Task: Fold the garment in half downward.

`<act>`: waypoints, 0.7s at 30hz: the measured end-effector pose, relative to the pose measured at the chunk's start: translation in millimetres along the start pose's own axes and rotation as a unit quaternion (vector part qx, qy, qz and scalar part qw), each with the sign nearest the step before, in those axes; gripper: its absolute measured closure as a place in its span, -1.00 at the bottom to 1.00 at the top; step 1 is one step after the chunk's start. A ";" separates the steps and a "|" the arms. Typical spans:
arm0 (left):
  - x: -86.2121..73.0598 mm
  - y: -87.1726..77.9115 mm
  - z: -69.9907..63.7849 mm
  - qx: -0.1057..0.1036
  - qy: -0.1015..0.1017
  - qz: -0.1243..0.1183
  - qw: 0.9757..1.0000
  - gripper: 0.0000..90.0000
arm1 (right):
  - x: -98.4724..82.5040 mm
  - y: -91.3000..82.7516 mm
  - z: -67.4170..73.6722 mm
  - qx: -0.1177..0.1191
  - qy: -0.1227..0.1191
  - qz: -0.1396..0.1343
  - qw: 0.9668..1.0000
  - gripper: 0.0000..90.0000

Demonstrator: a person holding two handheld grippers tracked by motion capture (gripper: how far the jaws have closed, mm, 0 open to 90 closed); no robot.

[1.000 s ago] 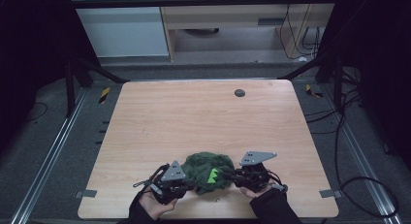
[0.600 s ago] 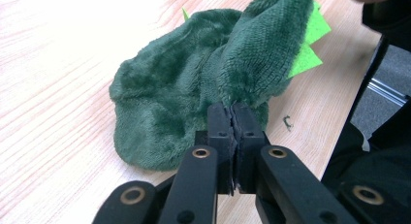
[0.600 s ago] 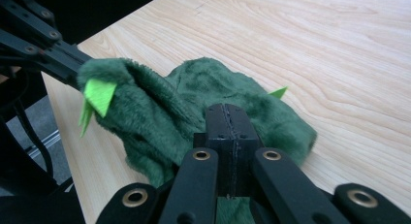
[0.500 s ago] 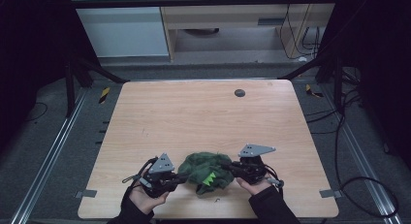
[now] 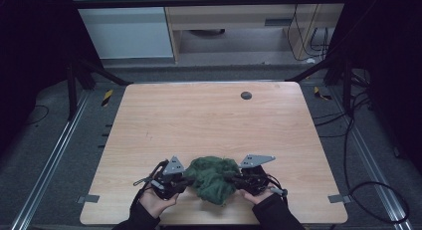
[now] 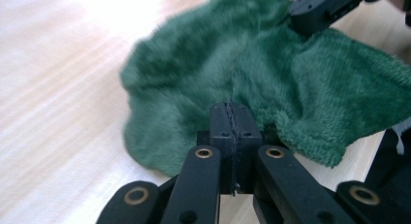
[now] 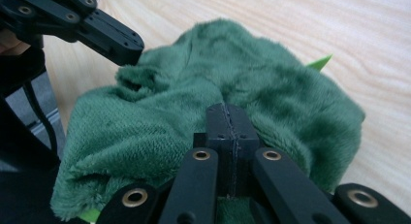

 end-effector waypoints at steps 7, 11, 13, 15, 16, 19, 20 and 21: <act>-8.1 11.4 -8.5 -0.015 0.009 0.021 1.000 1.00 | -10.3 4.0 -0.7 -0.012 -0.014 0.020 1.000 1.00; -9.5 12.4 -8.0 -0.011 0.010 0.024 1.000 1.00 | -12.6 6.5 -1.6 -0.016 -0.015 0.025 0.999 0.99; -8.2 8.4 -6.3 -0.006 0.007 0.016 1.000 1.00 | -11.7 5.0 -1.2 -0.015 -0.018 0.023 0.999 0.99; -6.6 1.3 -1.8 0.005 0.004 0.003 1.000 0.99 | -9.3 1.7 -0.6 -0.011 -0.016 0.014 1.000 0.96; -6.1 -2.7 1.3 0.013 -0.001 -0.003 1.000 0.99 | -7.4 -0.3 -0.9 -0.012 -0.016 0.008 1.000 0.96; -7.5 -13.3 13.2 0.034 -0.013 -0.014 0.999 0.99 | -0.8 -8.5 -4.4 -0.021 -0.013 -0.018 1.000 0.92; -8.9 -16.0 17.4 0.041 -0.017 -0.014 0.999 0.99 | 1.5 -11.8 -6.7 -0.026 -0.010 -0.028 0.999 0.90; -10.5 -18.3 21.4 0.047 -0.022 -0.014 0.999 0.98 | 3.9 -14.9 -9.7 -0.031 -0.006 -0.037 0.999 0.87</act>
Point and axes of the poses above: each handheld gripper's, and its own axes: y roughly forward along the jaws, x roughly out of its top, z roughly to its left, the point moved 3 cm from there along y, roughly forward along the jaws, and after that the axes turned 15 degrees about y, right-handed, at the moved point
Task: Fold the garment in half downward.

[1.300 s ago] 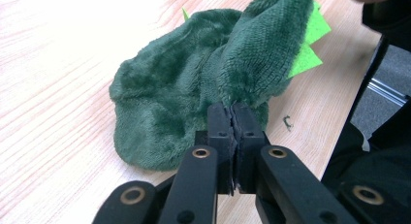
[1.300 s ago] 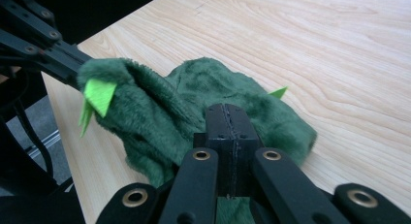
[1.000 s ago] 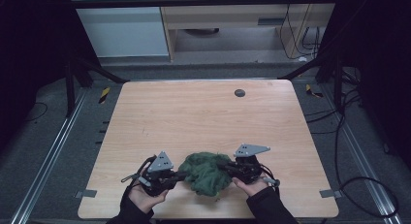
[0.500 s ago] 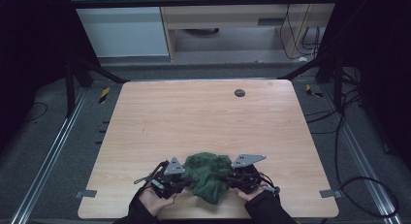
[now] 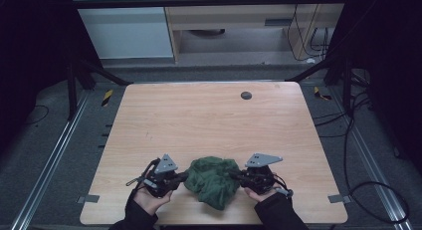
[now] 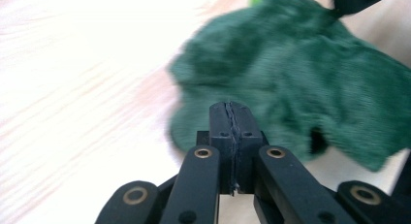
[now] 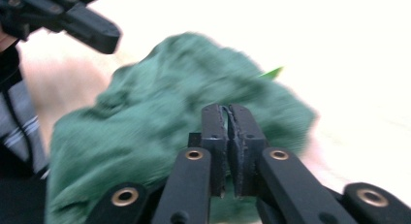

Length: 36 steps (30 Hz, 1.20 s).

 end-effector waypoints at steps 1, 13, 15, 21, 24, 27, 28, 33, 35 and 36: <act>-1.7 -1.4 4.5 0.006 -0.004 0.000 1.000 0.97 | 2.3 -2.7 -3.5 -0.006 0.004 -0.008 1.000 0.84; -30.4 -6.1 51.9 0.077 -0.051 0.007 0.996 0.41 | 7.1 -23.6 -55.3 -0.106 0.041 -0.036 0.993 0.40; -34.7 -7.9 58.0 0.088 -0.056 0.006 0.995 0.32 | 6.5 -26.4 -62.1 -0.120 0.043 -0.037 0.991 0.31; -49.2 -12.9 75.1 0.107 -0.073 0.013 0.992 0.12 | 1.8 -31.6 -81.7 -0.149 0.060 -0.019 0.987 0.09; -54.3 -14.7 79.3 0.114 -0.072 0.018 0.991 0.05 | -0.9 -34.9 -89.7 -0.164 0.064 -0.015 0.984 0.02; -64.3 -18.3 87.8 0.127 -0.076 0.025 0.989 -0.03 | -2.5 -39.7 -96.6 -0.173 0.067 -0.017 0.982 -0.09; -66.8 -19.5 90.2 0.131 -0.078 0.027 0.988 -0.06 | -3.0 -41.3 -99.2 -0.178 0.067 -0.019 0.982 -0.12; -76.4 -27.0 102.5 0.149 -0.097 0.022 0.984 -0.19 | -7.2 -50.6 -114.7 -0.200 0.079 -0.025 0.976 -0.29; -79.6 -29.2 106.3 0.156 -0.104 0.020 0.982 -0.24 | -8.4 -53.8 -120.1 -0.211 0.079 -0.025 0.974 -0.32; -81.2 -30.0 107.6 0.158 -0.107 0.020 0.981 -0.25 | -8.9 -55.4 -122.0 -0.218 0.080 -0.025 0.972 -0.35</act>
Point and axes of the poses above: each handheld gripper's, and its own axes: y roughly forward along the jaws, x roughly out of its top, z roughly to its left, the point moved 3 cm from there along y, roughly forward along the jaws, and after that the axes turned 15 degrees about y, right-handed, at the moved point
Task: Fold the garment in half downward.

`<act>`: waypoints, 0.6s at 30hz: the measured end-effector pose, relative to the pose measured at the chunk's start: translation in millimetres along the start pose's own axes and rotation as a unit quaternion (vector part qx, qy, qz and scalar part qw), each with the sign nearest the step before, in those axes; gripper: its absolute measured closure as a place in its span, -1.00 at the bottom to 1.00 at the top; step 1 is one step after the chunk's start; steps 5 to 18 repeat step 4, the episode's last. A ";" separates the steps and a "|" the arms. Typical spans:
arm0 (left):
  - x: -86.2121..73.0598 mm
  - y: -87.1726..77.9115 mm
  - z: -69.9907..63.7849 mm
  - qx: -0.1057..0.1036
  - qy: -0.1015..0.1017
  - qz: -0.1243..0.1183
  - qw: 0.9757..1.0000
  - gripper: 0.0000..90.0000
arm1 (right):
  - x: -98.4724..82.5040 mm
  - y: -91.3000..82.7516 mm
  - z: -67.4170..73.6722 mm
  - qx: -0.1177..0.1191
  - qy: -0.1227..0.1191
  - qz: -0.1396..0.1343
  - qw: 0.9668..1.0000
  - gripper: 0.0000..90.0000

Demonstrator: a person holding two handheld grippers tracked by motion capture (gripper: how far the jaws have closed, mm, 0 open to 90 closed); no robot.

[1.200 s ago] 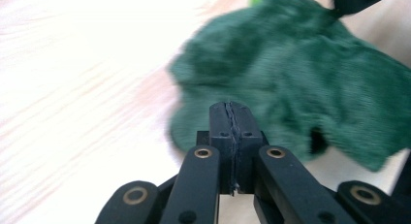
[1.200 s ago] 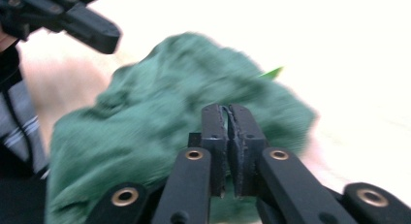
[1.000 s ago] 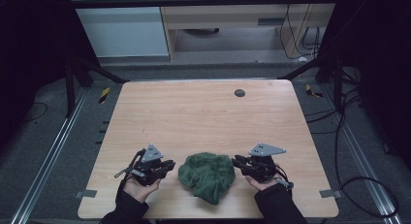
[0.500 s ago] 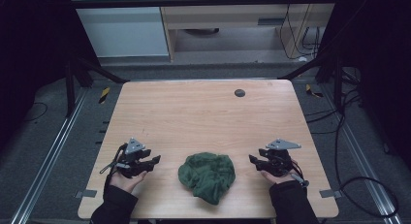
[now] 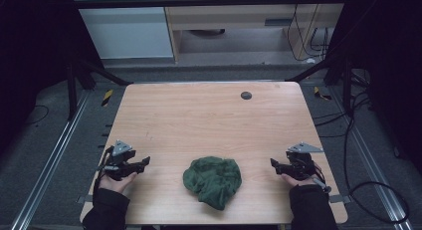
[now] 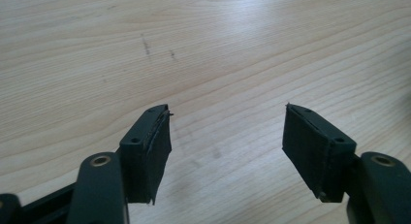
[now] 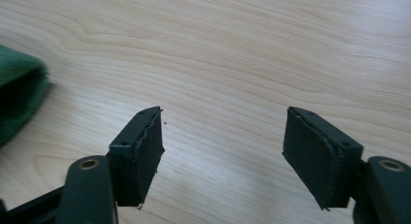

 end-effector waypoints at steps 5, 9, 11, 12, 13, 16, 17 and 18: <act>-2.8 0.5 3.8 0.006 -0.004 0.002 1.000 -0.31 | 0.7 -1.2 -6.0 -0.008 0.006 -0.006 1.000 -0.41; -2.8 0.5 3.8 0.006 -0.004 0.002 1.000 -0.31 | 0.7 -1.2 -6.0 -0.008 0.006 -0.006 1.000 -0.41; -2.8 0.5 3.8 0.006 -0.004 0.002 1.000 -0.31 | 0.7 -1.2 -6.0 -0.008 0.006 -0.006 1.000 -0.41; -2.8 0.5 3.8 0.006 -0.004 0.002 1.000 -0.31 | 0.7 -1.2 -6.0 -0.008 0.006 -0.006 1.000 -0.41; -2.8 0.5 3.8 0.006 -0.004 0.002 1.000 -0.31 | 0.7 -1.2 -6.0 -0.008 0.006 -0.006 1.000 -0.41; -2.8 0.5 3.8 0.006 -0.004 0.002 1.000 -0.31 | 0.7 -1.2 -6.0 -0.008 0.006 -0.006 1.000 -0.41; -2.8 0.5 3.8 0.006 -0.004 0.002 1.000 -0.31 | 0.7 -1.2 -6.0 -0.008 0.006 -0.006 1.000 -0.41; -2.8 0.5 3.8 0.006 -0.004 0.002 1.000 -0.31 | 0.7 -1.2 -6.0 -0.008 0.006 -0.006 1.000 -0.41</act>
Point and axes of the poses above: each handheld gripper's, and its own axes: y roughly forward along the jaws, x roughly out of its top, z roughly to its left, the point moved 3 cm from there along y, roughly forward along the jaws, and after that the axes turned 15 degrees about y, right-handed, at the moved point
